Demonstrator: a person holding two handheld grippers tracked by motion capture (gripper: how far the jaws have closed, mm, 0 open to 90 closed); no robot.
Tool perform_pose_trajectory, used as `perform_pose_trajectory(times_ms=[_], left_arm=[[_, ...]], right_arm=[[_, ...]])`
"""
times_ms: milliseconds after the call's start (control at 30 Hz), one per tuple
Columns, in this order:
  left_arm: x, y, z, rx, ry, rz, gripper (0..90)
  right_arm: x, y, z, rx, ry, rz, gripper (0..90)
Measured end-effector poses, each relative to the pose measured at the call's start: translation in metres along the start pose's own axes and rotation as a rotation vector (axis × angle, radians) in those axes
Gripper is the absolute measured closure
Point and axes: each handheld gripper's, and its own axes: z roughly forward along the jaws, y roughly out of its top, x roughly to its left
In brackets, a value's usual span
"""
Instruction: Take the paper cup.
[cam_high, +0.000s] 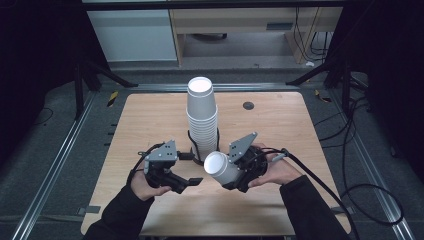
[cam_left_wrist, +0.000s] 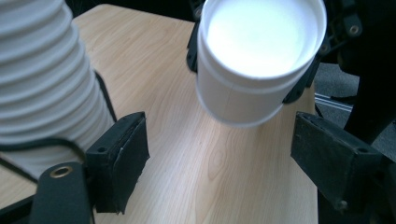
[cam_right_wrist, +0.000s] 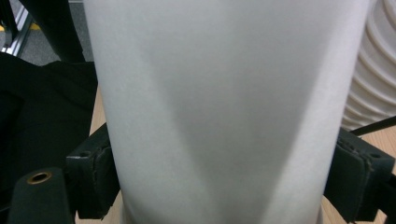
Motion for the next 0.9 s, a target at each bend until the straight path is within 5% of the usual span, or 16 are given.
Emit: perform_pose_trajectory(times_ms=[900], left_arm=[[-0.007, 0.015, 0.029, -0.051, -0.055, -0.015, 16.9]], right_arm=[[0.001, 0.001, 0.013, -0.069, 0.037, 0.015, 13.7]])
